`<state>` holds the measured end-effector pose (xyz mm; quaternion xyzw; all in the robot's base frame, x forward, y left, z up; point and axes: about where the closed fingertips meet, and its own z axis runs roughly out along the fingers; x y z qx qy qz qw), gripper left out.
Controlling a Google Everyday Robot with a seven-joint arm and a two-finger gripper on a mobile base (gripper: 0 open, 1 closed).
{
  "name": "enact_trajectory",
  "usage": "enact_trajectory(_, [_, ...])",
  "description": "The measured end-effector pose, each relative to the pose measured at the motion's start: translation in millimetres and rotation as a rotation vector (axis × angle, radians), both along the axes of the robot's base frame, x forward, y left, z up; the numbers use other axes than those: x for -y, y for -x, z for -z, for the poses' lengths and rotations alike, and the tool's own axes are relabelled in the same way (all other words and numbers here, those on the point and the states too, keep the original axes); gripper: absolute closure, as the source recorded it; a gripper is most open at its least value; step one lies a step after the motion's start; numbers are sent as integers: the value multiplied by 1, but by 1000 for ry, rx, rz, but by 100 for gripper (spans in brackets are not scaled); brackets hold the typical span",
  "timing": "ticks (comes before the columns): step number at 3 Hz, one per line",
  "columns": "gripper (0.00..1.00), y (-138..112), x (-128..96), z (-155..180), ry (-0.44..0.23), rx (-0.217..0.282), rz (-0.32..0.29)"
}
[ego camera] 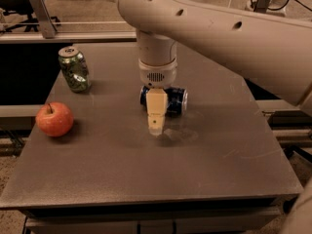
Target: Knock pepsi can over
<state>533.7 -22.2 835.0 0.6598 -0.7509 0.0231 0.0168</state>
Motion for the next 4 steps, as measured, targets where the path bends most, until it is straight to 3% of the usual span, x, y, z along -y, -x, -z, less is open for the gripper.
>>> enact_trajectory(1, [0,-1,-1,0,-12,6,-5])
enact_trajectory(4, [0,-26,58,-44,-159,132,66])
